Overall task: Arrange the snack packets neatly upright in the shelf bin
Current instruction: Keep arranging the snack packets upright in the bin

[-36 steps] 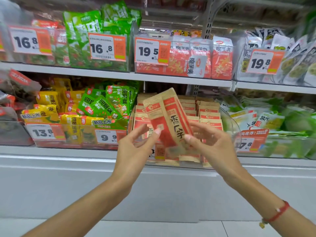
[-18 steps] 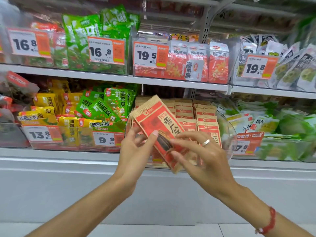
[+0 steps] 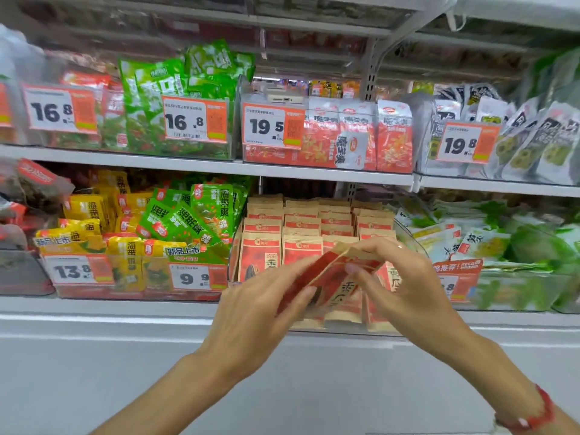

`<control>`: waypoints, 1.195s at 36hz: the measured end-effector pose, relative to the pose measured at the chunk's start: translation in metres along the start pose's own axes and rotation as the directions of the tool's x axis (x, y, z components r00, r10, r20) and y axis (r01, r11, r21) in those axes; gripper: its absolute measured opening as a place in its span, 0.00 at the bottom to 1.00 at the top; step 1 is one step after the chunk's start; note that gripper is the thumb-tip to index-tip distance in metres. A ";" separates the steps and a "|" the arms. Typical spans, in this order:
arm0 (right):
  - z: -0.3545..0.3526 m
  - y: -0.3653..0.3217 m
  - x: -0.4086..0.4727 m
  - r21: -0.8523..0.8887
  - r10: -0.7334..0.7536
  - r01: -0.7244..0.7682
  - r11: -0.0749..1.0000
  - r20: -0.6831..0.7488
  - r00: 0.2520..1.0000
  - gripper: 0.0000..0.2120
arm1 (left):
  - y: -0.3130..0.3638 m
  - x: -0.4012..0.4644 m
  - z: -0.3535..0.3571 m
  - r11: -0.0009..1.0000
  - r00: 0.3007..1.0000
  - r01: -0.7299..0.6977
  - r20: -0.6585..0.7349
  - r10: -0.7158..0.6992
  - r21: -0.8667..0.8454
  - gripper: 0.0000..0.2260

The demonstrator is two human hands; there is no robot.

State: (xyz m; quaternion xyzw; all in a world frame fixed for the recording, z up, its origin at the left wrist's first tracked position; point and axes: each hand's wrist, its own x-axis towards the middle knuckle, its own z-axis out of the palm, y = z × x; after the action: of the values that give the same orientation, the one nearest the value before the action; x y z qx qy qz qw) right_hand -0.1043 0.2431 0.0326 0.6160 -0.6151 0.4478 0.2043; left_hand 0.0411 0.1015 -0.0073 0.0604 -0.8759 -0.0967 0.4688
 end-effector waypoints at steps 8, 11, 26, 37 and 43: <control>-0.023 0.031 0.026 -0.351 -0.146 0.036 0.936 -0.294 0.945 0.09 | -0.059 -0.005 0.026 0.946 0.998 0.050 0.029 -0.062 0.319 0.20; -0.015 0.054 0.026 -0.447 -0.134 0.073 0.892 -0.107 0.985 0.09 | -0.083 -0.008 0.035 0.918 0.986 0.110 0.074 -0.149 0.382 0.23; 0.007 0.097 0.041 -0.434 0.321 -0.159 0.887 0.330 0.888 0.10 | -0.098 0.002 0.038 0.899 0.949 0.281 0.040 -0.312 0.337 0.29; 0.019 0.109 0.066 -0.439 0.548 -0.350 0.827 0.497 0.673 0.17 | -0.092 -0.002 0.035 0.869 0.914 0.357 0.065 -0.400 0.342 0.31; 0.043 0.125 0.082 -0.654 0.611 -0.173 0.736 0.532 0.587 0.21 | -0.089 0.001 0.038 0.864 0.903 0.377 0.075 -0.423 0.334 0.31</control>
State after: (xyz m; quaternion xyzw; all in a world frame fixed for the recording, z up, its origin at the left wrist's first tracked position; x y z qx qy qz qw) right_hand -0.2223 0.1408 0.0389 0.4963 -0.8681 0.0132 0.0008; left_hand 0.0102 0.0190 -0.0468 0.3072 -0.8800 -0.0569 0.3578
